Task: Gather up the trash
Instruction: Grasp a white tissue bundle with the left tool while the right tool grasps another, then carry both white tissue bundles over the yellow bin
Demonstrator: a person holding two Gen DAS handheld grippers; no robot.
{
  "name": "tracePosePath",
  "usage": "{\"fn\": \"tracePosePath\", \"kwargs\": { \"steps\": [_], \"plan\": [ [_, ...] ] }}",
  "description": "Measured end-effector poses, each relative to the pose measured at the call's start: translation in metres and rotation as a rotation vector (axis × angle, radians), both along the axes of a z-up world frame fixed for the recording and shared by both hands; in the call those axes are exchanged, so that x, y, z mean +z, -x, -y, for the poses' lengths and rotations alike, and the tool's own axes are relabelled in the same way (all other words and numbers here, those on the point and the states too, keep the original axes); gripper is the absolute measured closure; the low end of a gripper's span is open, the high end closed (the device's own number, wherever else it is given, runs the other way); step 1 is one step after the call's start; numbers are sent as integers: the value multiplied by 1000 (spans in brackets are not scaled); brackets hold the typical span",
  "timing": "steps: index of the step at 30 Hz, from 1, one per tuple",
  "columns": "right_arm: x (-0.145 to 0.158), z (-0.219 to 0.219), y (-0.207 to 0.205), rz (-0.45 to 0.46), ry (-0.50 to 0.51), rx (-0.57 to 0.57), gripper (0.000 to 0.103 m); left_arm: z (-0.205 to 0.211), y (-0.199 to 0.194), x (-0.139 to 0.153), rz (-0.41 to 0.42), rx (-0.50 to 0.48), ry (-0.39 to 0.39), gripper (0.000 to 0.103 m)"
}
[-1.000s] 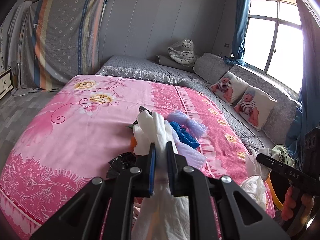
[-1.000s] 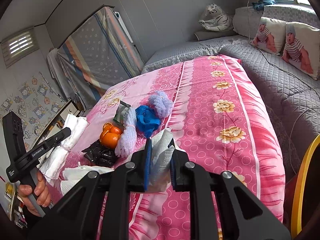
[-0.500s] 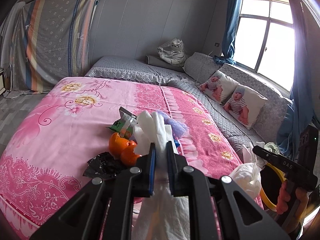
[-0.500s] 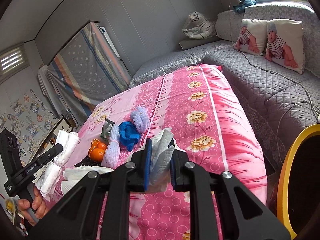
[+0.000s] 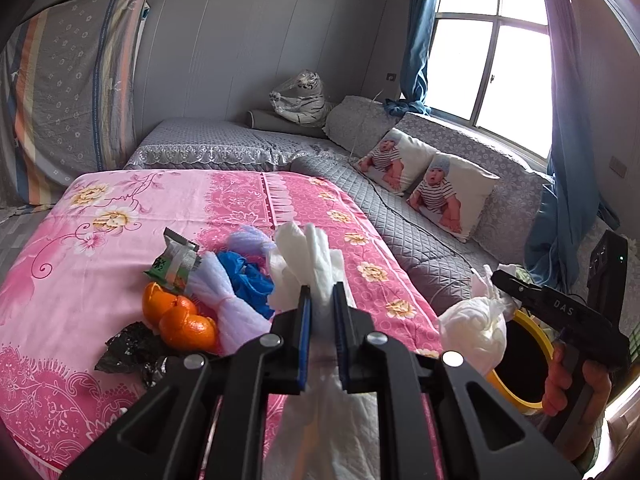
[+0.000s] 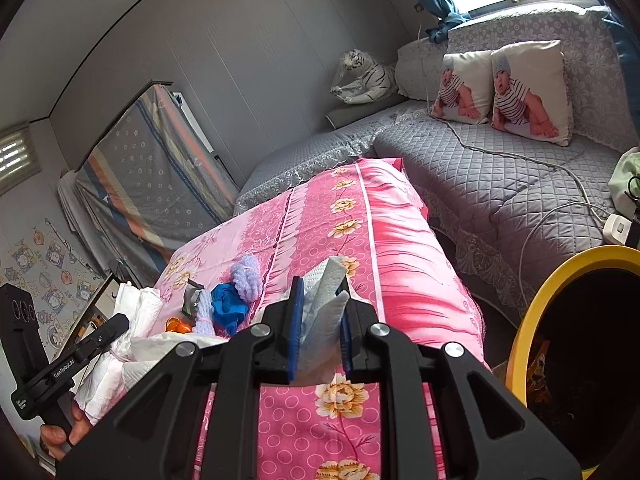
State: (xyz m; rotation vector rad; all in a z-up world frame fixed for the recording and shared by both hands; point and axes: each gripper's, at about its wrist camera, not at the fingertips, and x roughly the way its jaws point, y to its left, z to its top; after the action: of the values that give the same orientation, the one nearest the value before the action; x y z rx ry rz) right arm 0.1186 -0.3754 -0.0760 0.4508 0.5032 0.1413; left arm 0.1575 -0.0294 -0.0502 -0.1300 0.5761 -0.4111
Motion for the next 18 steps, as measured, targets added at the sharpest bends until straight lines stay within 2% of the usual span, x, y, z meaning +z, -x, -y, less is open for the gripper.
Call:
{"fn": "tracePosePath", "kwargs": {
  "steps": [18],
  "plan": [
    [7,81,29,40,-19,-213,88,99,-14,8,10,-227,-25,93]
  ]
}}
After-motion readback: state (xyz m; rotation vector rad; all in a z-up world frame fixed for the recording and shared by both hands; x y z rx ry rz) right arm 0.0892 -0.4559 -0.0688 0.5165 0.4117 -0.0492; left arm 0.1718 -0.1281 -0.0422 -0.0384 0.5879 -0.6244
